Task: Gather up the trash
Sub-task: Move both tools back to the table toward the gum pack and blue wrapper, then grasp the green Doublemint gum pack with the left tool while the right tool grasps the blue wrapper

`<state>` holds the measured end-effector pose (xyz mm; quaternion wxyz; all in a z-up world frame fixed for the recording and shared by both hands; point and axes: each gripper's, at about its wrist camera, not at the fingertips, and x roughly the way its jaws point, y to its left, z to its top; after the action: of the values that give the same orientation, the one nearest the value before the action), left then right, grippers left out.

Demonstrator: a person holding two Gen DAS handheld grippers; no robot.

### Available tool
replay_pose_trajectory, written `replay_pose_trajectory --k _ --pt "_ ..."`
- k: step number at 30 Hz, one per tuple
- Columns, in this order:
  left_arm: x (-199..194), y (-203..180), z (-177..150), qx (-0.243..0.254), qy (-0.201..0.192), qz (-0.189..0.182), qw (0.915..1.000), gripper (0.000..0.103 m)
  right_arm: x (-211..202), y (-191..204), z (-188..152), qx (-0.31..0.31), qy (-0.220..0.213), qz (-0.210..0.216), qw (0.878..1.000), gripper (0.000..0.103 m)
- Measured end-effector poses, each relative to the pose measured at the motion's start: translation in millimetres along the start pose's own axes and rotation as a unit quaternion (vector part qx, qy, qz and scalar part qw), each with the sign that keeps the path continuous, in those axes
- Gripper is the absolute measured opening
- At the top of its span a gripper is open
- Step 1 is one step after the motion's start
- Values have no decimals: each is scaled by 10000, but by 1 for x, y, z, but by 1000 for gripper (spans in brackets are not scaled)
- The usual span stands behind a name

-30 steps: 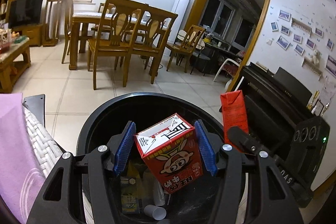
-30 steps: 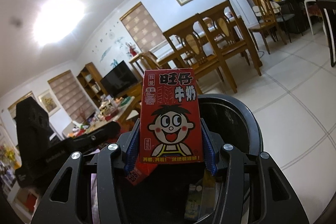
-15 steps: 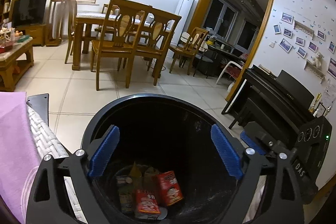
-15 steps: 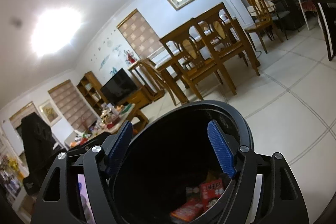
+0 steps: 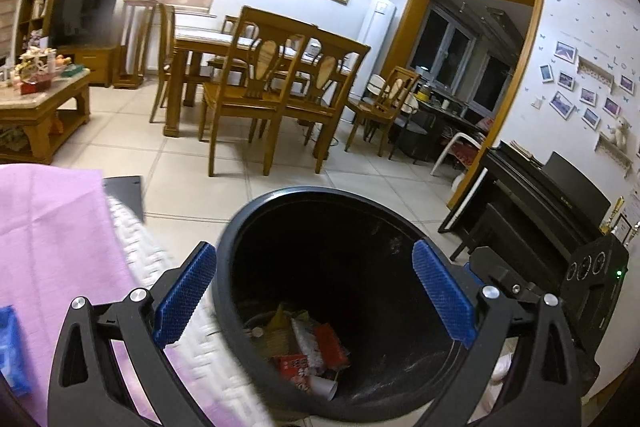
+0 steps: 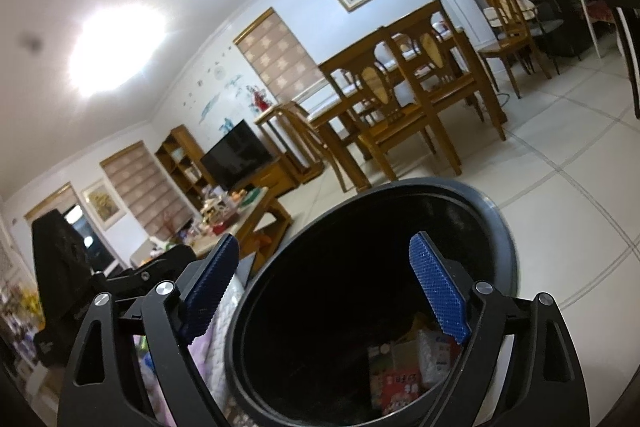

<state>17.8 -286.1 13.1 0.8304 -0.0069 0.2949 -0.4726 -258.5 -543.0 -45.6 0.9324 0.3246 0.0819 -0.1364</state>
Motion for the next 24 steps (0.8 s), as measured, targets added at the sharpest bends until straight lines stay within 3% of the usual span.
replay_pose_trajectory --k 6,10,13,18,20,24 --pt "-42 41 -3 -190 -75 433 9989 98 12 31 -16 -291 338 256 9987 86" --pt "-81 88 -6 -371 -147 1107 9931 98 25 70 -35 -642 718 560 9938 86" --pt "-101 136 -10 -663 -42 1755 9822 98 36 105 -54 -1002 1065 770 9863 86" --pt "-111 205 -15 -1308 306 2407 9613 98 58 168 -89 -1584 1755 1027 9662 86" --pt "-108 224 -14 -1466 497 2490 9561 98 67 190 -99 -1802 1983 1062 9576 86" --pt "-98 239 -15 -1455 754 2536 9533 96 85 236 -124 -2334 2401 1122 9356 86"
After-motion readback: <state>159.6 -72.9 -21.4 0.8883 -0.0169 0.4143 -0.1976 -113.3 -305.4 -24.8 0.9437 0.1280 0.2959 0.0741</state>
